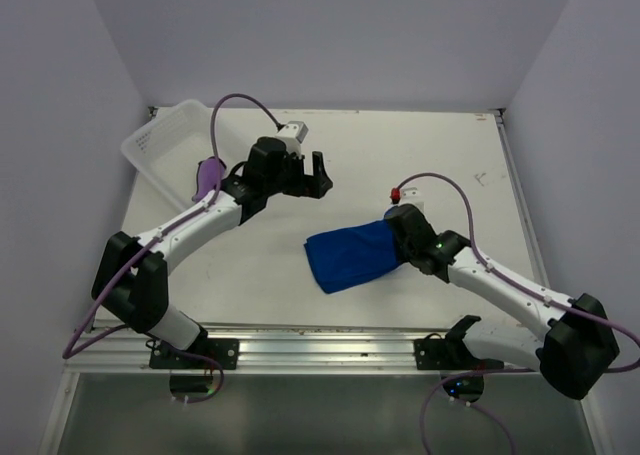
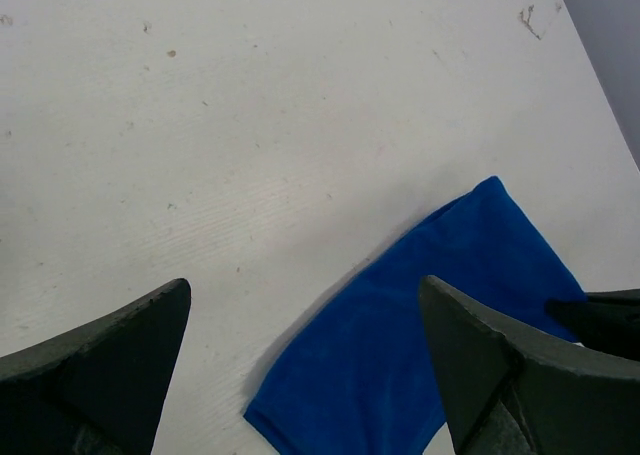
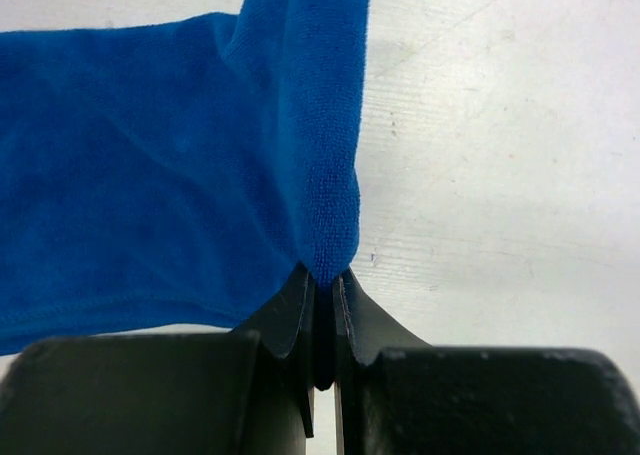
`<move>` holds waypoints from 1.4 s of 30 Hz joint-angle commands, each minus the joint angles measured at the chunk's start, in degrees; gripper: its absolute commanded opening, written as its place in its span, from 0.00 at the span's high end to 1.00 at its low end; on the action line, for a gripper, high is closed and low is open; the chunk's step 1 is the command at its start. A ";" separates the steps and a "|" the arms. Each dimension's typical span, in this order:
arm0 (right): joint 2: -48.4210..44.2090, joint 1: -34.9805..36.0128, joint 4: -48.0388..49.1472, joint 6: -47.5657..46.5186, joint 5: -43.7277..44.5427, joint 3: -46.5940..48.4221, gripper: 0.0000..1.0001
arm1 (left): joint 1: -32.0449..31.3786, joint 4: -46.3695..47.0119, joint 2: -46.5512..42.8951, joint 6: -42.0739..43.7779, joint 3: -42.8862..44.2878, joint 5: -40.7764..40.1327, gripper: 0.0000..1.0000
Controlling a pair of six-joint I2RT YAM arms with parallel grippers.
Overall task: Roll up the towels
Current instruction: Roll the towel
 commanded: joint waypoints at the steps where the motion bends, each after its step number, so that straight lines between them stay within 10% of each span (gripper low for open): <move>1: 1.60 4.40 -4.28 -2.20 7.25 2.82 1.00 | 0.70 0.24 -1.19 1.90 -0.35 -1.29 0.00; 15: 13.81 15.91 -3.05 -5.10 17.01 6.42 1.00 | 3.25 1.21 -0.93 0.15 -1.31 1.43 0.00; 28: 20.75 22.77 -3.22 -9.32 22.63 10.10 1.00 | 4.74 16.15 4.08 -13.56 -1.76 21.38 0.01; 42: 33.06 26.64 -6.83 -13.53 26.77 13.89 1.00 | -0.97 26.08 11.72 -19.90 1.67 28.23 0.34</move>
